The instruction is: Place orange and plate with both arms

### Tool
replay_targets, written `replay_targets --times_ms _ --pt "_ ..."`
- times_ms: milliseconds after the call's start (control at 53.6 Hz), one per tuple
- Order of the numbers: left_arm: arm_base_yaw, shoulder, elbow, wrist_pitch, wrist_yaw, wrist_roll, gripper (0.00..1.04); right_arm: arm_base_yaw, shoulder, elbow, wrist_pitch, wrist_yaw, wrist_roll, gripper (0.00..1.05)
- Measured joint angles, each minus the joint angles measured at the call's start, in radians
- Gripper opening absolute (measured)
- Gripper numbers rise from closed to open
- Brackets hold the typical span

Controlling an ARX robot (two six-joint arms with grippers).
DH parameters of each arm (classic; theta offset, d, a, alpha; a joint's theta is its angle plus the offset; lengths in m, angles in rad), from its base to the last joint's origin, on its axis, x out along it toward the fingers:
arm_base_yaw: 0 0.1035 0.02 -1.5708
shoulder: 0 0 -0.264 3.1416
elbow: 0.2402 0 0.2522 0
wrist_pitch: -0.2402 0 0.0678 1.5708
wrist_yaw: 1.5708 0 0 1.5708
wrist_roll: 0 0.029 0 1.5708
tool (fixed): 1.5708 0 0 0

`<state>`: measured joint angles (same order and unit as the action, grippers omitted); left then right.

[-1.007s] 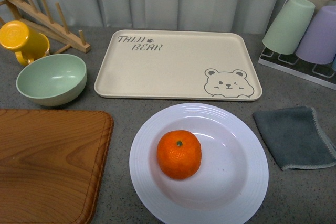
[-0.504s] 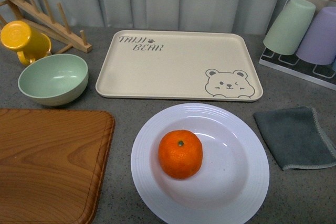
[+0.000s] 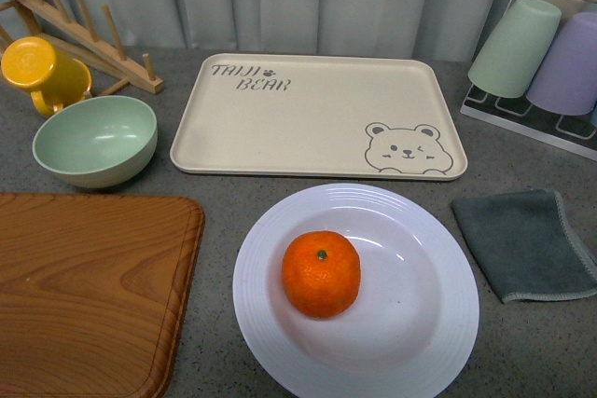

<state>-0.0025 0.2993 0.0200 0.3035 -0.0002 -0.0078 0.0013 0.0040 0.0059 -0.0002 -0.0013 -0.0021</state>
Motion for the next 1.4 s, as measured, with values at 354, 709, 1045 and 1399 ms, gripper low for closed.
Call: replay_targets --times_ms 354,709,1045,1399 --pt "0.000 -0.114 0.000 -0.115 0.000 0.000 0.04 0.000 0.000 0.000 0.000 0.000 0.000 0.96" --pt "0.000 -0.294 0.000 -0.301 0.000 0.000 0.04 0.000 0.000 0.000 0.000 0.000 0.000 0.96" --pt "0.000 -0.295 0.000 -0.303 0.000 0.000 0.59 -0.008 0.135 0.046 -0.138 -0.040 -0.027 0.96" --pt "0.000 -0.296 0.000 -0.303 0.000 0.002 0.98 0.051 0.907 0.115 0.280 -0.165 0.213 0.96"
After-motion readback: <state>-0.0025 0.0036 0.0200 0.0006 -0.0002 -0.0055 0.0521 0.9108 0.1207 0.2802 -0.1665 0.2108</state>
